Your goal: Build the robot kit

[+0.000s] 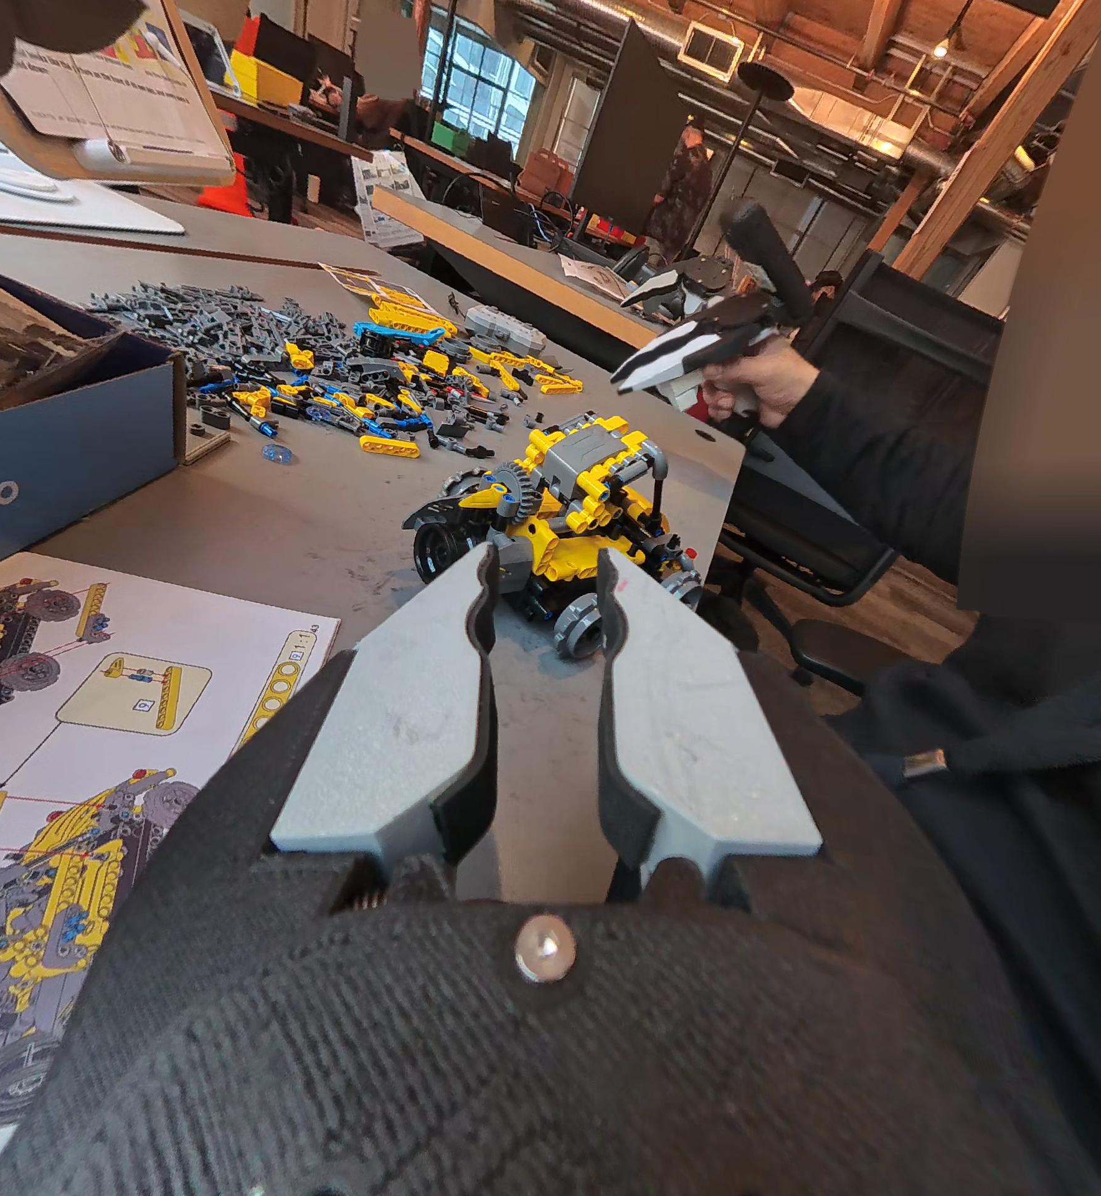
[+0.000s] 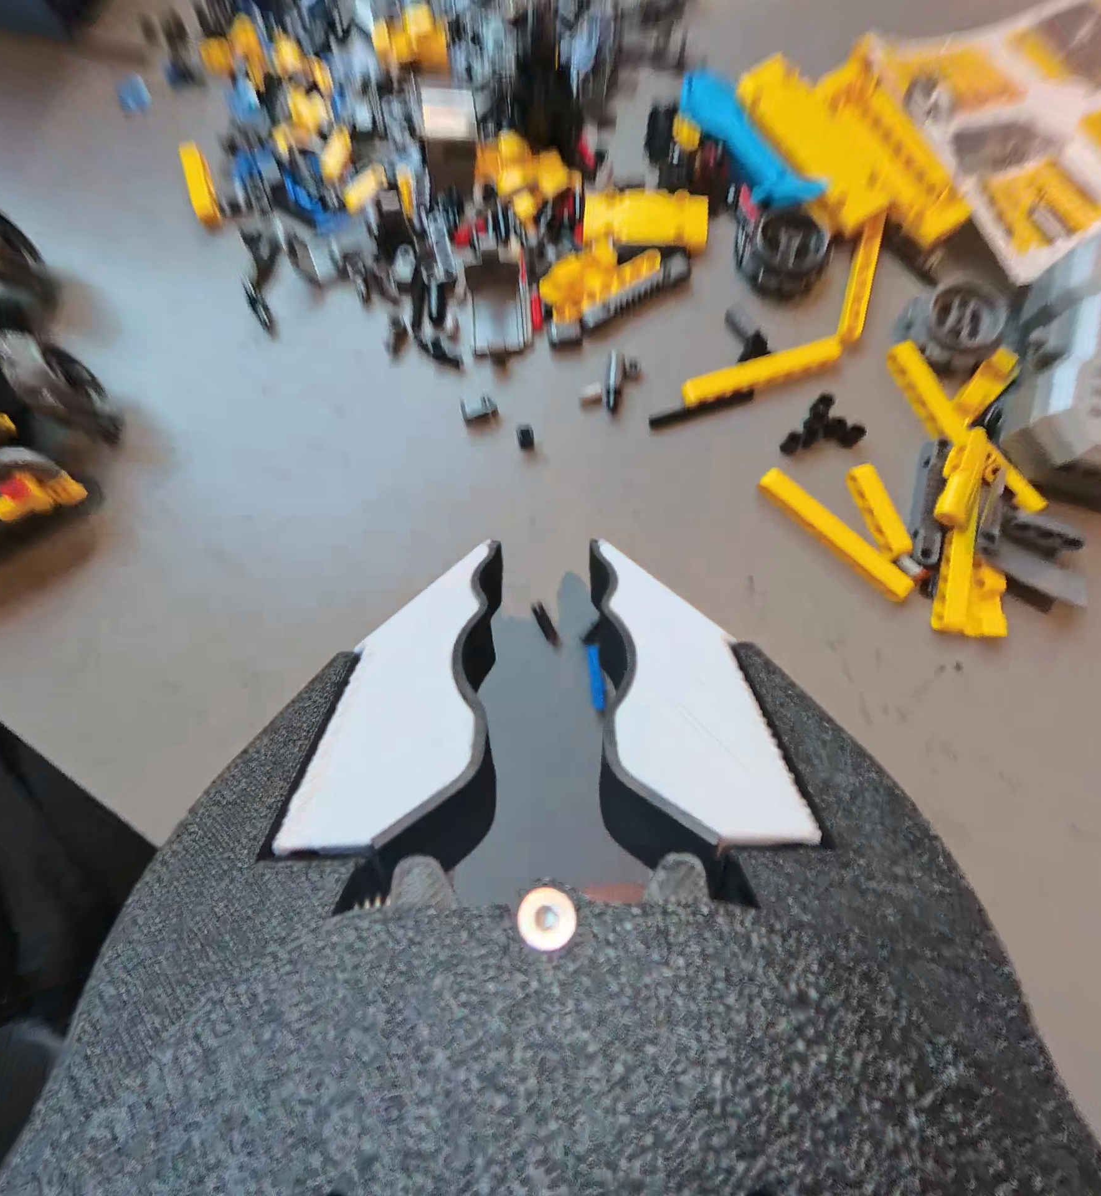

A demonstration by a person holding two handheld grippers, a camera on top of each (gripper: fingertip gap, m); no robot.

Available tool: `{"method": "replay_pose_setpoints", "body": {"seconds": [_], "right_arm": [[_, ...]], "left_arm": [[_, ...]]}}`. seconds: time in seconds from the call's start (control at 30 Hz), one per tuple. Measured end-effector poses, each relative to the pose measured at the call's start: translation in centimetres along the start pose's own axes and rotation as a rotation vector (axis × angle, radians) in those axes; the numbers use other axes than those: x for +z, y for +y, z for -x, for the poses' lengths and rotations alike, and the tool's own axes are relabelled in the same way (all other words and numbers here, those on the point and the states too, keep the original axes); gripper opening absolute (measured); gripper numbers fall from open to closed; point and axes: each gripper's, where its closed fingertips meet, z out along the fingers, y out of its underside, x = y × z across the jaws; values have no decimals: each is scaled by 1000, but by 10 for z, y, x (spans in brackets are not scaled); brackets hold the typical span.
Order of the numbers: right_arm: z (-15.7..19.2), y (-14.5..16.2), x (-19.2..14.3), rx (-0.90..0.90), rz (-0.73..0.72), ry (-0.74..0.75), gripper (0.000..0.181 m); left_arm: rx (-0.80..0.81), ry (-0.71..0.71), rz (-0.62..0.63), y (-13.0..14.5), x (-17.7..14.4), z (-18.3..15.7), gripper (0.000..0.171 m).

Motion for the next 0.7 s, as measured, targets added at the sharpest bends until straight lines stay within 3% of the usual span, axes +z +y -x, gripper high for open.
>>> {"method": "replay_pose_setpoints", "body": {"seconds": [0.13,0.23,0.33,0.7], "right_arm": [[25,-10,0,14,-195,28,31],[46,0,1,-61,-205,109,32],[71,3,5,-71,-286,98,31],[97,3,23,-72,-259,-21,32]], "left_arm": [[130,-46,-65,-5,-8,-9,22],[182,-62,-68,-1,-9,-14,20],[160,-29,-27,5,-5,-15,22],[206,-8,-5,11,-4,-22,17]]}}
